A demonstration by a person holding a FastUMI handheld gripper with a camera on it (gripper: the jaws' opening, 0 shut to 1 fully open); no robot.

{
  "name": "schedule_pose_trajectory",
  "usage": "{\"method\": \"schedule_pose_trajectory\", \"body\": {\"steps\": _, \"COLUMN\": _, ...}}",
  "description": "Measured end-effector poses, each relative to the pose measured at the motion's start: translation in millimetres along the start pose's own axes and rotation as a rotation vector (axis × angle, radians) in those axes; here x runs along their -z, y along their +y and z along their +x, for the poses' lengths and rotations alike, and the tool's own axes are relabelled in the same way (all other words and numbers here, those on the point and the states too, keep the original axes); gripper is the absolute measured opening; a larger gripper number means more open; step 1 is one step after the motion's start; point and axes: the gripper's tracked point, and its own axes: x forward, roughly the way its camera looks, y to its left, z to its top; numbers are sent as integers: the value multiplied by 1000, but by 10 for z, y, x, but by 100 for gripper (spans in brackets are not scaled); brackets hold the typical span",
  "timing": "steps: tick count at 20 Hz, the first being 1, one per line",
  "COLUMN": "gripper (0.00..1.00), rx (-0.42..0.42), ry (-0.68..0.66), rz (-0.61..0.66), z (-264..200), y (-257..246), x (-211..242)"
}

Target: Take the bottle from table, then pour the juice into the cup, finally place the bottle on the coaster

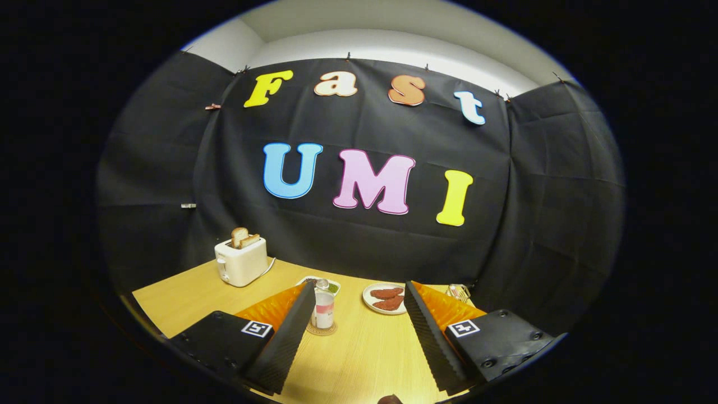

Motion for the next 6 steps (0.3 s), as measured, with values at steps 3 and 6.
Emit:
{"method": "schedule_pose_trajectory", "body": {"steps": 3, "gripper": 97, "rx": 37, "ry": -7, "rz": 10, "z": -278, "y": -165, "x": -92}}
{"method": "schedule_pose_trajectory", "body": {"steps": 6, "gripper": 97, "rx": 73, "ry": 0, "rz": 47, "z": -502, "y": -263, "x": -140}}
